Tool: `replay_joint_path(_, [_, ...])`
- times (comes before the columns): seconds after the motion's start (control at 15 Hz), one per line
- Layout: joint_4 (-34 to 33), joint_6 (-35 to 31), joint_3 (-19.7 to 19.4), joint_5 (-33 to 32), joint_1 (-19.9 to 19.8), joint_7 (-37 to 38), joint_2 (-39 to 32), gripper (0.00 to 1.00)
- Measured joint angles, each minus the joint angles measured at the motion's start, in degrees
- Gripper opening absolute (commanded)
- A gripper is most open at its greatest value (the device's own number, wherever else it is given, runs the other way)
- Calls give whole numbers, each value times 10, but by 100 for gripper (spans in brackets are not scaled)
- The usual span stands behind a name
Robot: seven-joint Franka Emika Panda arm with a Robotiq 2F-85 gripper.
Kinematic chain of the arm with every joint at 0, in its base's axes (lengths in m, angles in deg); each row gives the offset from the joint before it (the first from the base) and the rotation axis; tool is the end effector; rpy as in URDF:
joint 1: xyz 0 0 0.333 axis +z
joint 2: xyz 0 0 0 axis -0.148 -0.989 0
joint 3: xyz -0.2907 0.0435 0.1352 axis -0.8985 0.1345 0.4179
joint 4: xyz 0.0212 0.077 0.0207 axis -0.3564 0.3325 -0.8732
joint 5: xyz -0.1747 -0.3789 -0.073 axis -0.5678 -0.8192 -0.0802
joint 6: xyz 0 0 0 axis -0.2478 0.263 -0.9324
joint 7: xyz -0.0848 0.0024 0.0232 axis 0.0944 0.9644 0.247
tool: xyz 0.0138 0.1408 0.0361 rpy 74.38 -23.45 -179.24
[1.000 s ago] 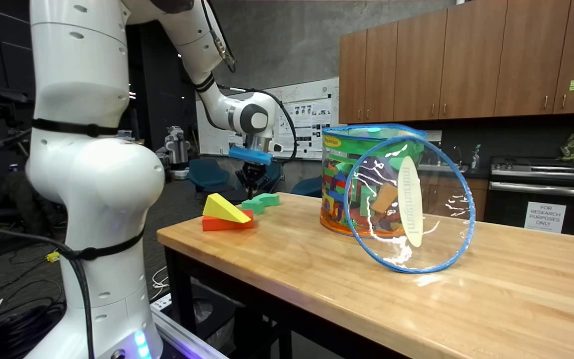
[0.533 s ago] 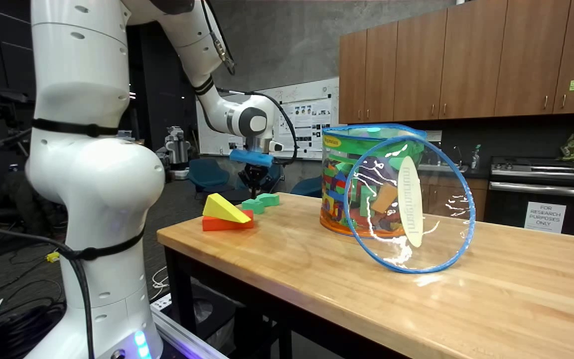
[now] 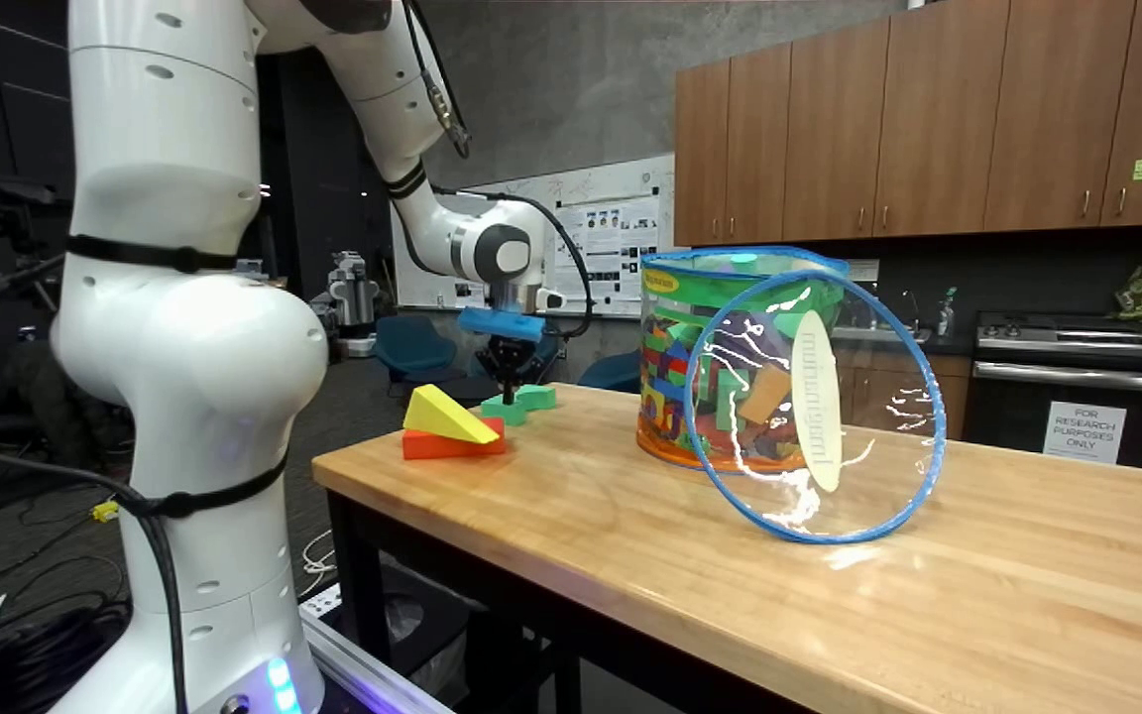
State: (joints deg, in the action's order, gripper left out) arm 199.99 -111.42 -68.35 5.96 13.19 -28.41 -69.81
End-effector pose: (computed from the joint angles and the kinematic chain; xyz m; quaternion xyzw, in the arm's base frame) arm 0.5482 0.1052 0.2716 -0.9807 -0.1691 -0.0562 0.0801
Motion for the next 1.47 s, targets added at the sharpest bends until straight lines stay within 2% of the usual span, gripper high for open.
replay_joint_path(0.47, [0, -15, -1, -7, -4, 5, -2, 0])
replay_joint_path(1.0, [-6, -37, -20, -58, -24, 42, -15, 0])
replay_joint_path(1.47, [-6, -53, -22, -70, -28, 55, -42, 0])
